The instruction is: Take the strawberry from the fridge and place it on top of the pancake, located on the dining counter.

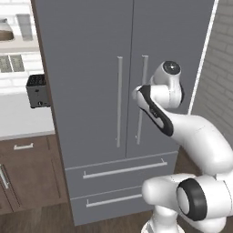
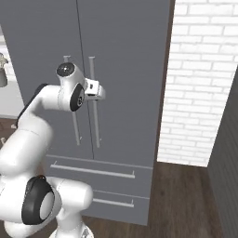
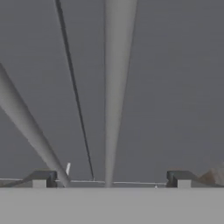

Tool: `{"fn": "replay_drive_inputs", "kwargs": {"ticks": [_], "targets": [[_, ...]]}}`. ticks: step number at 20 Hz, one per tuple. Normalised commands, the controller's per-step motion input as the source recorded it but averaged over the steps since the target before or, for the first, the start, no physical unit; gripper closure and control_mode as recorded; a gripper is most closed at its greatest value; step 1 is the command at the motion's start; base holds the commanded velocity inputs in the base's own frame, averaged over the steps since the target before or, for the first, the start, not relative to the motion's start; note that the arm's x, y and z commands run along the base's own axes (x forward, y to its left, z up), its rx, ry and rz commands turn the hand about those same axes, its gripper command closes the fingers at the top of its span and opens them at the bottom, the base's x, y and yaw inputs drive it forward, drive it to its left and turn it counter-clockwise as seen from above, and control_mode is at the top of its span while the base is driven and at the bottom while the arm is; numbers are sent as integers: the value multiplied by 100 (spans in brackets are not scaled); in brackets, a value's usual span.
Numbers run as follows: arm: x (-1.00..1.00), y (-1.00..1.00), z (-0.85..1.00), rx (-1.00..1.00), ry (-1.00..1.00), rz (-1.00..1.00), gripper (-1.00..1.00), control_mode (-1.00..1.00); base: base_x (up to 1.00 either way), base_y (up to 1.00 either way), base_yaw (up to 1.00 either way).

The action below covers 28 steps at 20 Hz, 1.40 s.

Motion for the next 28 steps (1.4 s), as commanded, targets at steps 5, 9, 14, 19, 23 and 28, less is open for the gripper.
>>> {"fn": "replay_drive_inputs", "kwargs": {"ticks": [5, 9, 14, 19, 23, 28], "targets": [[67, 0, 0, 0, 0, -9, -100, -100, 0, 0, 0], [65, -7, 0, 1, 0, 0, -100, -100, 0, 0, 0], [52, -25, 0, 3, -2, 2, -100, -100, 0, 0, 0], [50, -10, 0, 0, -6, 1, -100, -100, 0, 0, 0], [23, 0, -1, 0, -33, 0, 100, -100, 0, 0, 0], [1, 0, -4, 0, -52, 0, 100, -100, 0, 0, 0]]}}
